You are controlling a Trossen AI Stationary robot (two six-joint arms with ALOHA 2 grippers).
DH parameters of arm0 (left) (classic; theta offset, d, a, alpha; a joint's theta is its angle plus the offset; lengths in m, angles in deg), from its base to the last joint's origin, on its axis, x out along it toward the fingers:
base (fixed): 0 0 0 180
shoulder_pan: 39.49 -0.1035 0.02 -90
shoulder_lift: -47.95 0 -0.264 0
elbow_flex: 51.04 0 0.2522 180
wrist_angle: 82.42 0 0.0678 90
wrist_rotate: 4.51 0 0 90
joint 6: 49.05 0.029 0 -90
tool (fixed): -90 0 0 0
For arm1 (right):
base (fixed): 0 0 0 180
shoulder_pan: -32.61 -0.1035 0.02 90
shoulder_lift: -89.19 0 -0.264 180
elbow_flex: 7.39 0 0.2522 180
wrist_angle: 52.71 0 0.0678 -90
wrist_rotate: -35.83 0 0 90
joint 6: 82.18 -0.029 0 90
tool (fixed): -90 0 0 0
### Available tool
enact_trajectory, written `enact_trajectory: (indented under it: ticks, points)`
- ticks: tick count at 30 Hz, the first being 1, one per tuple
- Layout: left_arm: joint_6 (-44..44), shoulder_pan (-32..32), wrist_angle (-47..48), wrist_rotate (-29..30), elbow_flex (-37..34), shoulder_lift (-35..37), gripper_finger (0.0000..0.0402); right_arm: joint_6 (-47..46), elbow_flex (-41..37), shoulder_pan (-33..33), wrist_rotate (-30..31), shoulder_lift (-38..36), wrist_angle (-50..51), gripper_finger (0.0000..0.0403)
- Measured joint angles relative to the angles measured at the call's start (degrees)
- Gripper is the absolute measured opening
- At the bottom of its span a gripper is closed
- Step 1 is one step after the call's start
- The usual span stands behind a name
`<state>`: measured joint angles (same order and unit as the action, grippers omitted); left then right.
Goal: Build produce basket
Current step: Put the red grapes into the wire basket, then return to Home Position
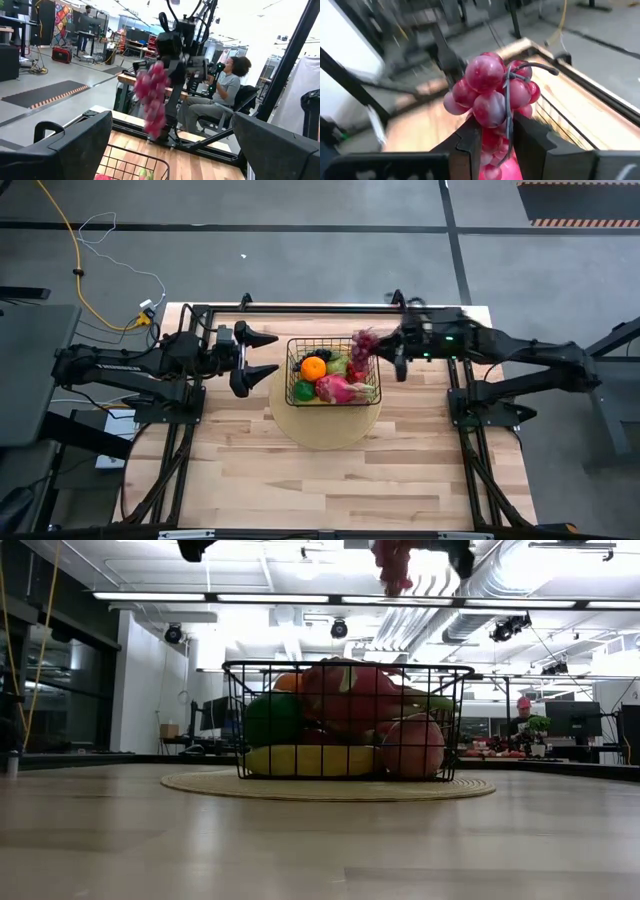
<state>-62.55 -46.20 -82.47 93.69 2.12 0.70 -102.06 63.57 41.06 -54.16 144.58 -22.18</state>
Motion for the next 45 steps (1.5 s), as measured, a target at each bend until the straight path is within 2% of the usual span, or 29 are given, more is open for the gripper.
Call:
enact_trajectory:
  ticks: [8,12,15,24,28,38,42,45]
  points:
    - [0.1,0.0,0.3,0.0,0.0,0.0,0.04,8.8,8.9,0.2,0.3,14.9,14.7,0.0087]
    - [0.2,0.0,0.3,0.0,0.0,0.0,0.04,12.4,10.6,0.7,5.7,20.7,21.1,0.0087]
    - [0.1,0.0,0.3,0.0,0.0,0.0,0.04,12.7,10.6,2.3,8.2,24.2,23.5,0.0087]
    - [0.1,0.0,0.3,0.1,0.0,0.0,0.04,10.6,10.7,4.3,7.7,31.3,25.2,0.0094]
    - [-0.5,0.0,0.3,-0.2,0.0,0.0,0.04,9.9,10.7,4.2,5.4,32.0,25.4,0.0137]
    - [-1.3,0.0,0.7,-0.2,0.0,0.0,0.04,11.4,10.7,3.9,5.5,30.8,27.4,0.03]
    - [-1.3,0.0,0.8,-0.2,0.0,0.0,0.04,11.1,10.7,3.9,5.5,28.1,28.8,0.0333]
    - [-1.3,0.0,0.8,-0.2,0.0,0.0,0.04,10.9,10.7,3.9,5.5,24.4,28.4,0.0342]
